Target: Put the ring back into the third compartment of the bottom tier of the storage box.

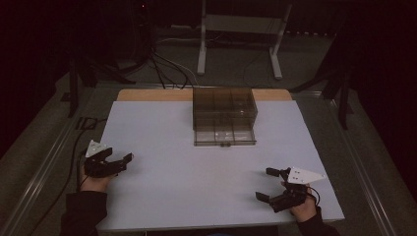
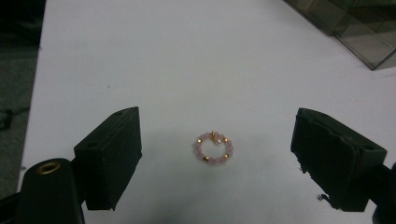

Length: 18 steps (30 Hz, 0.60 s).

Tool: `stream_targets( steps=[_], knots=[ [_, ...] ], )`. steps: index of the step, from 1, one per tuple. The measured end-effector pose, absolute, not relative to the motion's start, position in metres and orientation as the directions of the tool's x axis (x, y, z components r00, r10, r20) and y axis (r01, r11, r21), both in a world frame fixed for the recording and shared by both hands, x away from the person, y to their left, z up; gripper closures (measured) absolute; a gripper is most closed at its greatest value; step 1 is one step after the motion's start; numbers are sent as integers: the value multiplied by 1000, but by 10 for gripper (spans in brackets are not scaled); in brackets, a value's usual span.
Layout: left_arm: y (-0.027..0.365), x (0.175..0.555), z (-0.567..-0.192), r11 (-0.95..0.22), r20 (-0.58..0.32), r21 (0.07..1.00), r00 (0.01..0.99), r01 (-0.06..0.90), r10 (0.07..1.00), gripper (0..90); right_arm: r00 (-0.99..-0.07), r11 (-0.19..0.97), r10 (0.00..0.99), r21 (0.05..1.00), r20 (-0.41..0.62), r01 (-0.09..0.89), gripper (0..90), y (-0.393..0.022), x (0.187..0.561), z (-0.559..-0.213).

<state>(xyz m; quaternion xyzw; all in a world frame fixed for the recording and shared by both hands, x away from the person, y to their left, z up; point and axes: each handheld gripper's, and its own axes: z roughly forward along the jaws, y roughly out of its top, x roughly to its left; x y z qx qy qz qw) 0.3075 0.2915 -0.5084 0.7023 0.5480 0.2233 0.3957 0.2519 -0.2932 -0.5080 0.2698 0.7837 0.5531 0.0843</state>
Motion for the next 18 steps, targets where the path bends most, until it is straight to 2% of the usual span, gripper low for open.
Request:
stream_targets(
  steps=[9,14,18],
  knots=[
    [287,315,-515,-123,-65,754,259,646,964,348,-842,242,513,912,170,332,0,-293,252,-509],
    [286,317,-516,-119,-62,754,251,646,966,458,-840,242,514,910,174,336,0,-293,252,-509],
    [286,320,-518,-127,-58,742,252,658,966,511,-841,246,513,909,172,336,0,-293,252,-509]
  ],
)
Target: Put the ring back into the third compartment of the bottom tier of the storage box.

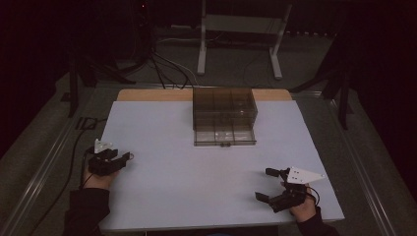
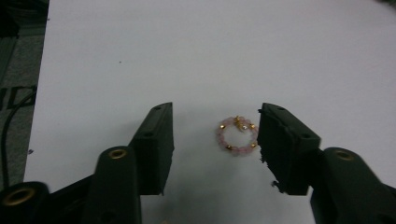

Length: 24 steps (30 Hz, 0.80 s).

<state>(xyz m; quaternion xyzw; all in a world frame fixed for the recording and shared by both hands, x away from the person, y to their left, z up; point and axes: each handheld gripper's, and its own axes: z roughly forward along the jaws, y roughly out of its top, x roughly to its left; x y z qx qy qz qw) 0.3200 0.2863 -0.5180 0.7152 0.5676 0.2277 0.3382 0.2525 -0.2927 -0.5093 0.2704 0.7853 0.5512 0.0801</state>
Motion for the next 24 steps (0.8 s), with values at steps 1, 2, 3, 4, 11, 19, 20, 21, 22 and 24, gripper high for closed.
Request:
stream_targets(
  steps=[1,2,3,4,11,19,20,21,22,24],
  knots=[
    [286,321,-519,-130,-60,742,257,658,965,525,-841,247,513,908,174,339,0,-293,252,-509],
    [286,321,-519,-130,-60,742,257,658,965,530,-841,247,513,908,174,339,0,-293,252,-509],
    [284,322,-519,-142,-48,746,266,651,963,537,-841,247,513,909,172,336,0,-293,252,-509],
    [283,322,-518,-146,-44,747,267,648,963,550,-840,247,513,908,174,339,0,-293,253,-509],
    [280,326,-520,-168,-31,727,276,666,961,628,-839,247,514,907,175,341,0,-293,252,-509],
    [277,330,-523,-197,-2,702,279,685,960,700,-840,249,515,907,173,339,0,-292,252,-509],
    [277,330,-523,-197,-2,702,279,685,960,705,-840,250,514,907,173,339,0,-292,252,-509],
    [277,331,-524,-189,-10,701,274,687,962,713,-840,251,514,906,173,340,0,-292,252,-510],
    [277,331,-524,-189,-10,701,274,687,962,715,-840,251,514,906,173,340,0,-292,252,-510],
    [278,332,-524,-185,-15,700,273,690,962,732,-840,251,515,906,174,342,0,-292,252,-510]
  ],
)
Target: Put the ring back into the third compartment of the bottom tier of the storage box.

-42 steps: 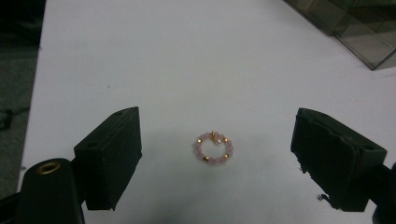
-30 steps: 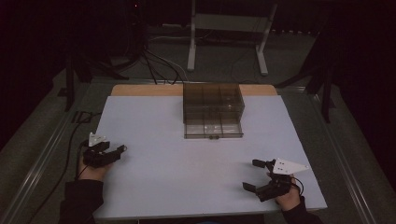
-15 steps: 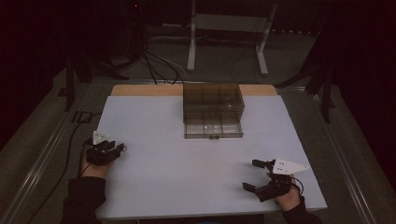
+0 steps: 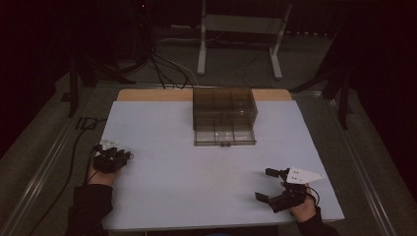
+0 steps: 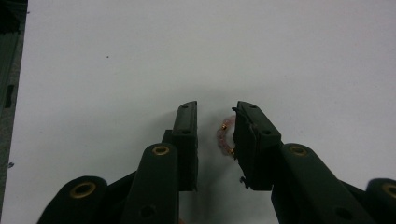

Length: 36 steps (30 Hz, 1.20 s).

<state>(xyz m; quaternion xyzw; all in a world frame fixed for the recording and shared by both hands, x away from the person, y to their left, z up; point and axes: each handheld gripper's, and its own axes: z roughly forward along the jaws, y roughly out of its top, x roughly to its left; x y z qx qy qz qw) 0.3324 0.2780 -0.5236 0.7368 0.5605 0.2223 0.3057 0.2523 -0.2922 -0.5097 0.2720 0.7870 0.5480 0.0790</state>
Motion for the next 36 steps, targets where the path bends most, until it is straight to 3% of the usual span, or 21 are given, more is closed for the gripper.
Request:
stream_targets(
  steps=[5,13,36],
  knots=[
    [273,335,-522,-218,13,682,287,698,958,784,-839,252,515,904,177,345,0,-292,253,-510],
    [274,340,-520,-204,-20,667,291,717,957,866,-839,249,514,904,179,346,0,-292,253,-510],
    [278,339,-514,-151,-83,680,279,718,957,884,-836,242,516,905,185,350,0,-293,253,-510]
  ],
)
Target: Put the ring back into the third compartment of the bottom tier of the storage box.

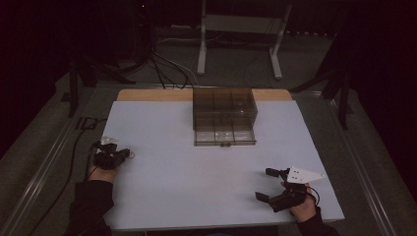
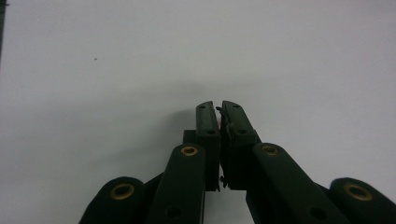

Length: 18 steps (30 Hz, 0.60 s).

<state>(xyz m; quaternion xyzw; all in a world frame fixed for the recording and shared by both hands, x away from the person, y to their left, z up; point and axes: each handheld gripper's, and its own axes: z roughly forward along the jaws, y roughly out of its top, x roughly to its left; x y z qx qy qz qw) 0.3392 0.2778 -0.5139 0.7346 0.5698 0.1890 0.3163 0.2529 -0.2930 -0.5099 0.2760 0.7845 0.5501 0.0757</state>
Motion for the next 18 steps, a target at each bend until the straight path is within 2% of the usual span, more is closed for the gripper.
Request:
stream_targets(
  steps=[18],
  knots=[
    [259,335,-496,-171,-92,719,335,674,938,884,-833,243,521,903,188,355,0,-293,253,-511]
  ],
)
